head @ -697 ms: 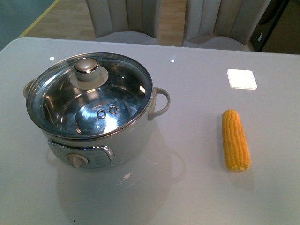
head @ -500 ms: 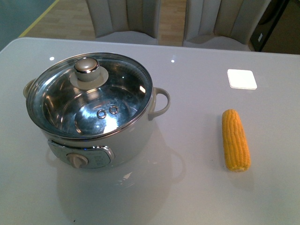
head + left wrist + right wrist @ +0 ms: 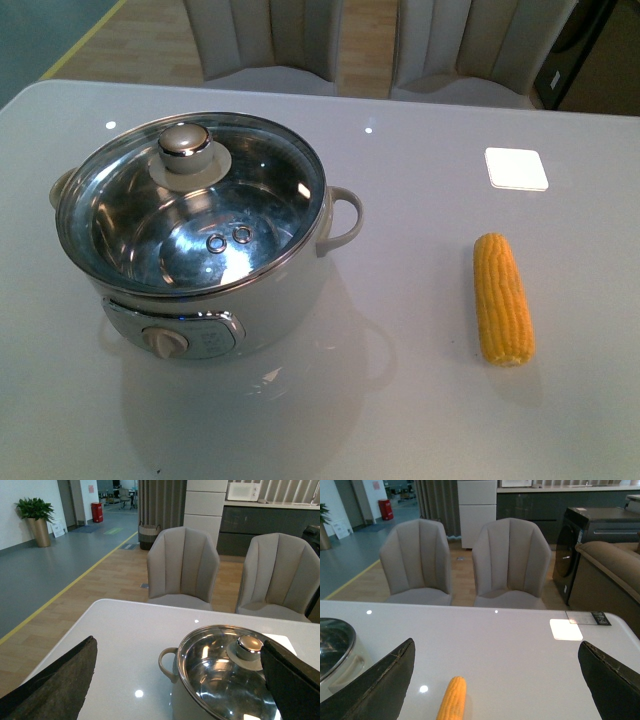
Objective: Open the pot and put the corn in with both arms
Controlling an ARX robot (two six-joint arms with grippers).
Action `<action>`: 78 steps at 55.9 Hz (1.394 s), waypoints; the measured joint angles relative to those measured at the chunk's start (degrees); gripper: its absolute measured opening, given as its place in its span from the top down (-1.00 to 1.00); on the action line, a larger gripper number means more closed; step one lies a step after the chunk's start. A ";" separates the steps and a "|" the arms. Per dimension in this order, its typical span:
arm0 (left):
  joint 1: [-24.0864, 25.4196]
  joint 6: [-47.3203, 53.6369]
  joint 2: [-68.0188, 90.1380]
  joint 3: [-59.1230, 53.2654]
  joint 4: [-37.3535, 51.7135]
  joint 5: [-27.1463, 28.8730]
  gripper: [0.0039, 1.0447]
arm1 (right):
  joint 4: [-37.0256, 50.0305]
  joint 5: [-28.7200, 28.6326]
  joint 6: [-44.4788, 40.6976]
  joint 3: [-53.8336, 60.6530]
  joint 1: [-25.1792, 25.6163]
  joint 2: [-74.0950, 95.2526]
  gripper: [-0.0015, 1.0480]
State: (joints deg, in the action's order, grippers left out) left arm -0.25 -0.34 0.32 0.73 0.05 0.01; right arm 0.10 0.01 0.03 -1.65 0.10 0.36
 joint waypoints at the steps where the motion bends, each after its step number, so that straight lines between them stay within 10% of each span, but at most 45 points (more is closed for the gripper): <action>1: 0.00 -0.02 0.02 0.00 -0.02 0.02 -0.87 | 0.00 0.00 0.00 0.00 0.02 0.00 -0.83; 9: -0.39 -7.41 10.49 6.51 -19.74 3.43 -0.87 | 0.00 0.00 0.00 0.00 0.00 -0.04 -0.83; 19: -0.79 -9.62 15.10 7.28 -18.18 2.89 -0.87 | 0.00 0.00 0.00 0.00 0.00 -0.04 -0.83; 40: -7.02 -2.43 74.49 21.27 32.11 0.17 -0.87 | 0.00 0.00 0.00 0.00 0.00 -0.04 -0.83; 78: -15.58 0.57 113.57 39.26 51.80 2.62 -0.87 | 0.00 0.00 0.00 0.00 0.00 -0.04 -0.83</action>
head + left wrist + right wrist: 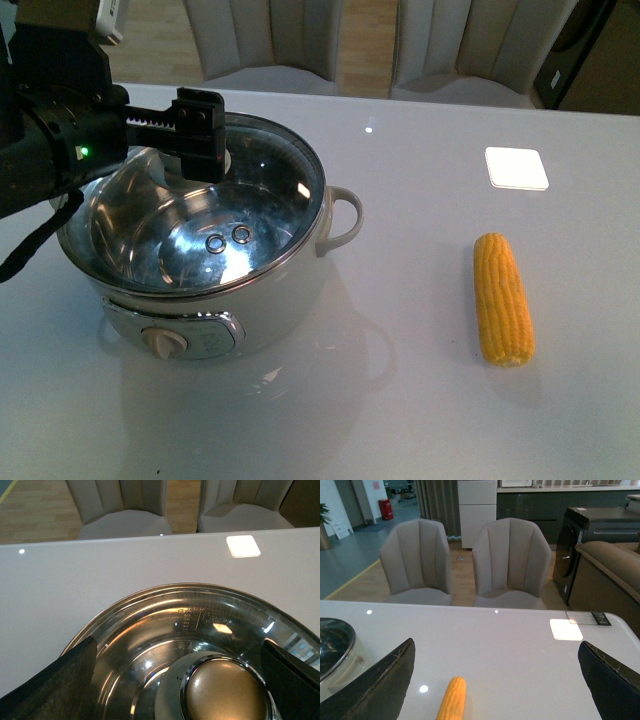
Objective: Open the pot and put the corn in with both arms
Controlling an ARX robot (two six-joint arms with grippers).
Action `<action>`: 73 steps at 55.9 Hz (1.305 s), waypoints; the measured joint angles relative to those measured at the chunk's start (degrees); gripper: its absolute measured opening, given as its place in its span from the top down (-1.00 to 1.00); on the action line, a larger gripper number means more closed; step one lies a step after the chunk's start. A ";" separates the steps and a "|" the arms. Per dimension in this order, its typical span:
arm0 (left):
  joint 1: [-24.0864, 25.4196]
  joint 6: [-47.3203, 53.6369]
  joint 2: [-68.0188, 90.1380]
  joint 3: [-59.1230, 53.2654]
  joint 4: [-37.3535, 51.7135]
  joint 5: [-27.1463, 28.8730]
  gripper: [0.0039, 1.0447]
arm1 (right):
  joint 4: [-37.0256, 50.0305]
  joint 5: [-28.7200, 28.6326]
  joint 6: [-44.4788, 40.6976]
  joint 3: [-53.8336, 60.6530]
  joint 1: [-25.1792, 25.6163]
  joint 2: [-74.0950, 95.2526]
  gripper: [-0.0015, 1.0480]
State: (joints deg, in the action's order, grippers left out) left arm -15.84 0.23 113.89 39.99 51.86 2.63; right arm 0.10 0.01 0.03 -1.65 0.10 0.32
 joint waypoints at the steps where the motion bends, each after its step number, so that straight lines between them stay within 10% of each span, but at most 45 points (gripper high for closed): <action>1: -0.04 -0.07 0.26 0.11 0.20 0.00 -0.87 | 0.00 0.00 0.00 0.02 0.00 0.00 -0.83; 32: -1.62 -0.15 6.93 3.06 3.30 2.34 -0.86 | 0.00 0.00 0.00 0.02 0.00 0.00 -0.83; 52: -2.93 -1.81 7.10 3.15 3.30 3.58 0.17 | 0.00 0.00 0.00 0.02 0.00 0.00 -0.83; 73: -3.52 -3.02 6.12 3.89 0.85 5.95 0.19 | 0.00 0.00 0.00 0.02 0.00 0.00 -0.83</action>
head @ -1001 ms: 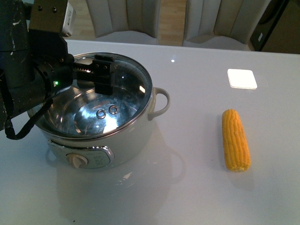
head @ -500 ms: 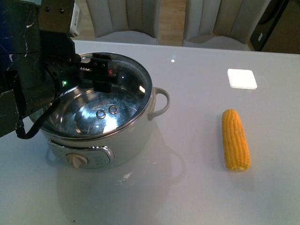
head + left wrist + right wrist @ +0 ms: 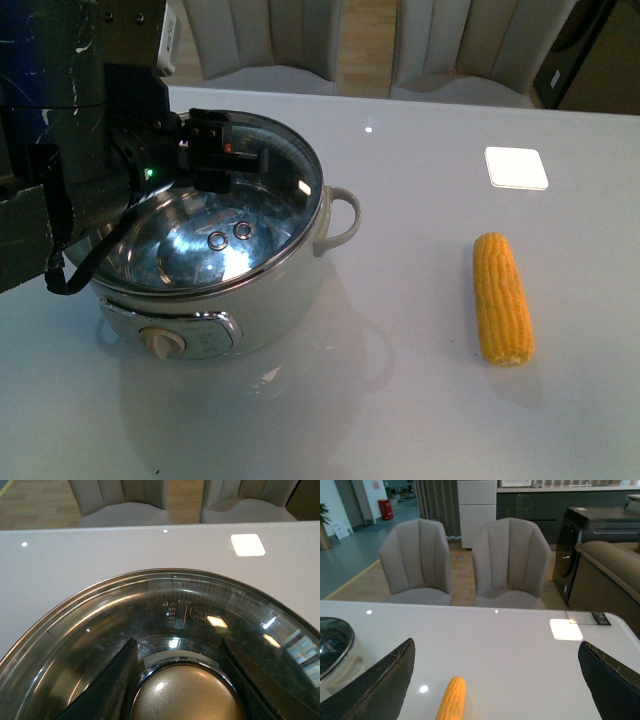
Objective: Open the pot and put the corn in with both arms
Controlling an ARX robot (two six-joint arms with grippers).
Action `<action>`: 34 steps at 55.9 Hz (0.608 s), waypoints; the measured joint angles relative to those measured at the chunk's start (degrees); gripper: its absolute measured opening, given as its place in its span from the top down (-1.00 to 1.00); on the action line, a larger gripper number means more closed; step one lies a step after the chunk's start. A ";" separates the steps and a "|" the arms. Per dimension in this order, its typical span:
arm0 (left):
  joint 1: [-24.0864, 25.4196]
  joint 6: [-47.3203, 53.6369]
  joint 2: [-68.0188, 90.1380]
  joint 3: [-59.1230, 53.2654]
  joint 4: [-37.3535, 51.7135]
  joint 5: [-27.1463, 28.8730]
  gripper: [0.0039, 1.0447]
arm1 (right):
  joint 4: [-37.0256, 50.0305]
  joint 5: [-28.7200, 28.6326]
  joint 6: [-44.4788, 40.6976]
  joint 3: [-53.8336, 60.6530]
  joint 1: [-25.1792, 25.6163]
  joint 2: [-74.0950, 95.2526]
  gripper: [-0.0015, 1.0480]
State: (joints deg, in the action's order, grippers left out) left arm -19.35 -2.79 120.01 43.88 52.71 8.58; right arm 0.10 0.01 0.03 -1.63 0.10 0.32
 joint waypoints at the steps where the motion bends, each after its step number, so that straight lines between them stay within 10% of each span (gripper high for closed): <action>1: 0.00 -0.02 -0.20 0.04 -0.35 0.13 0.19 | 0.00 0.00 0.00 -0.02 0.00 0.00 -0.83; 34: 3.82 0.11 -17.33 -0.81 -7.52 1.62 0.19 | 0.00 0.00 0.00 0.00 0.00 0.00 -0.83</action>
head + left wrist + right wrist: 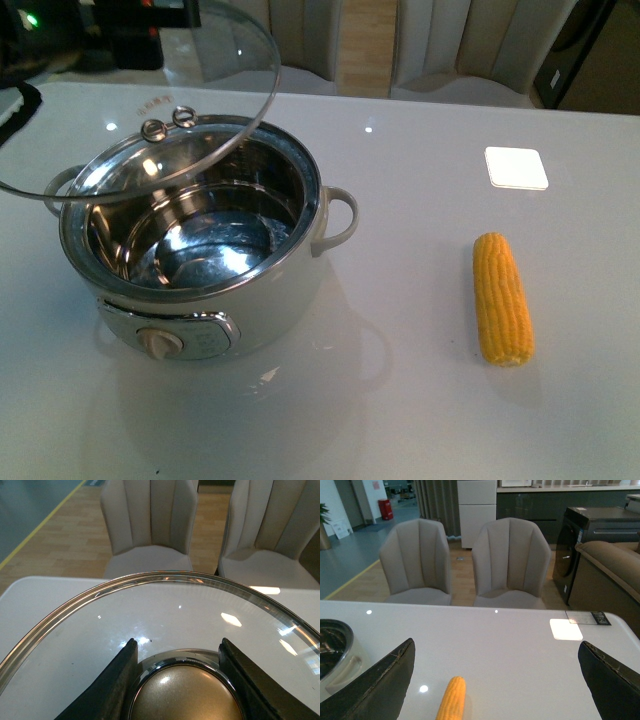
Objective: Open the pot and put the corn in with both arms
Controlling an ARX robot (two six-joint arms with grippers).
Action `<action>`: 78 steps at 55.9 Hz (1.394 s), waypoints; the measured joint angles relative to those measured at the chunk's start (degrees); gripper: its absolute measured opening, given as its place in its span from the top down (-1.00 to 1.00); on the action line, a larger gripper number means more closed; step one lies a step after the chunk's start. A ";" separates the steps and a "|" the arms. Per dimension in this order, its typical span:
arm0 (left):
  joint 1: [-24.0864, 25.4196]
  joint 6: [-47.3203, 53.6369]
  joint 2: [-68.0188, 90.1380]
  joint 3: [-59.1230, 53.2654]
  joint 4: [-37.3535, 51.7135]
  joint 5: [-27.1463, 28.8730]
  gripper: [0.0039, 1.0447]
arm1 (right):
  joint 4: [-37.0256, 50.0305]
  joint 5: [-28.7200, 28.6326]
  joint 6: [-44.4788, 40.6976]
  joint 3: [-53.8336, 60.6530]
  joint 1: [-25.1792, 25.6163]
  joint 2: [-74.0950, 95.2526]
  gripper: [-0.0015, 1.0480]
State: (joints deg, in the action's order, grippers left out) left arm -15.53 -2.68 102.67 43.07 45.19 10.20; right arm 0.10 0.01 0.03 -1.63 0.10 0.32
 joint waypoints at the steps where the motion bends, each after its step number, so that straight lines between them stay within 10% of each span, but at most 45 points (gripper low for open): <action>1: 0.55 0.00 -1.18 -0.52 0.00 -0.28 0.19 | 0.00 0.00 0.00 0.00 0.00 0.00 -0.83; 42: 39.45 6.73 5.44 -15.87 19.28 -11.82 0.20 | 0.00 0.00 0.00 0.00 0.00 0.00 -0.83; 78: 41.31 6.99 33.33 -1.86 26.62 -15.47 0.20 | 0.00 0.00 0.00 0.00 0.00 0.00 -0.83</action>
State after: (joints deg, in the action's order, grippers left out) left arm 25.78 4.32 136.00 41.21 71.81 -5.28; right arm 0.10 0.01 0.03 -1.63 0.10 0.32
